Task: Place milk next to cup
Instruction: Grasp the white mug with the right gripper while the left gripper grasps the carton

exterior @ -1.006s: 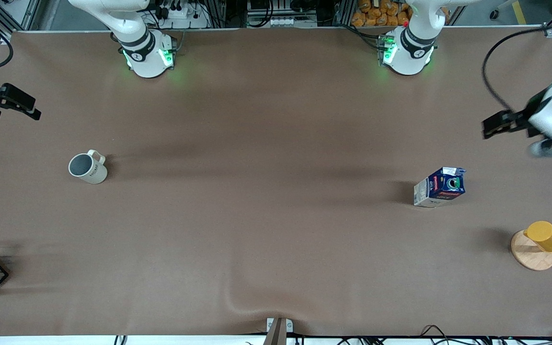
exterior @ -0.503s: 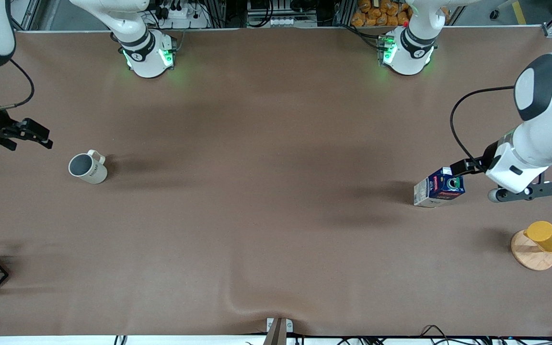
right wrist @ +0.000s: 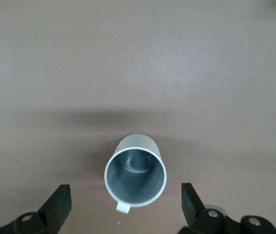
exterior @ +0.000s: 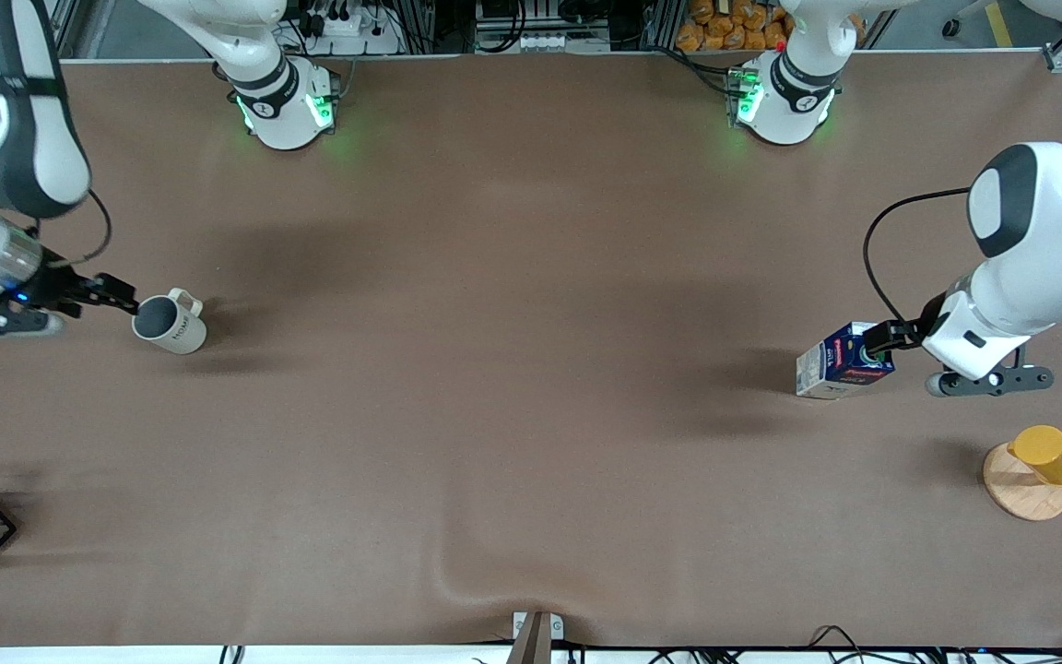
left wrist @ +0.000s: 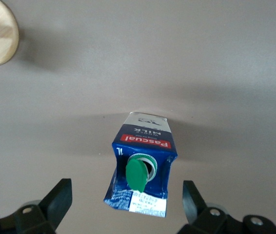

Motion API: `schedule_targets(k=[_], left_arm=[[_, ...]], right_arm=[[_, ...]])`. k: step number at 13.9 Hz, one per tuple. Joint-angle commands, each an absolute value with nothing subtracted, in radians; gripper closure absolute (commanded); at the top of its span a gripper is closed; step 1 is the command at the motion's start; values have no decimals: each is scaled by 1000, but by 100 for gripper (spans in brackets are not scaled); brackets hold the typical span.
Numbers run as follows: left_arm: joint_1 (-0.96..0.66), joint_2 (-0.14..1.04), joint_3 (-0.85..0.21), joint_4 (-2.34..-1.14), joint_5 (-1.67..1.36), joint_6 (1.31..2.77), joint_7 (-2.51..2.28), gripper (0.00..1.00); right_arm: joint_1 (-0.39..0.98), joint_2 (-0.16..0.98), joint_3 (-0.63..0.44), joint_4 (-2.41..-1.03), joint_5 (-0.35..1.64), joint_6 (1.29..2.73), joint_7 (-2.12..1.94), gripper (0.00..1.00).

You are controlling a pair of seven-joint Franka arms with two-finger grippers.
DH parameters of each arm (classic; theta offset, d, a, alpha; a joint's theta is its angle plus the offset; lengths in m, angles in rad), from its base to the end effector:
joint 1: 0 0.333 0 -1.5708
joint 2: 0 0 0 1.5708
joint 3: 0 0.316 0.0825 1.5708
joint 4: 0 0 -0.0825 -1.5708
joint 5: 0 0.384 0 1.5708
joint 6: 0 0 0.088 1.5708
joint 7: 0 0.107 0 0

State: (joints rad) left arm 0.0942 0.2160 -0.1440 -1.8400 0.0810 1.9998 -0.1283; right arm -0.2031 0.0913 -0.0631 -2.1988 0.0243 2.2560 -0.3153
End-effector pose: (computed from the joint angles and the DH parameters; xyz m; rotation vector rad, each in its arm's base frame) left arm 0.6079 -0.0211 0.4074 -3.0934 -0.0701 0.0767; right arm 0.5198 -0.1409 0.3394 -3.1189 -0.0524 0.0449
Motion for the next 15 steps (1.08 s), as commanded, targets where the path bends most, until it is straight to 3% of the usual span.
schedule_targets(k=[1,4,7,10,15], left_arm=[[101,179,-149,-1919,95,2066,-84,0],[101,184,-150,-1963,95,2118,-65,0],[107,189,-149,-1982,95,2141,-19,0],[121,201,-150,-1985,95,2143,8,0],[121,209,-150,-1983,94,2143,8,0]], right_arm=[[-212,164,-55,-2189,26,2293,-321,0],[-199,247,-54,-2189,26,2347,-288,0],[-199,264,-54,-2189,28,2352,-281,14],[-161,261,-54,-2189,28,2342,-224,18],[-152,255,-54,-2171,18,2300,-227,14]])
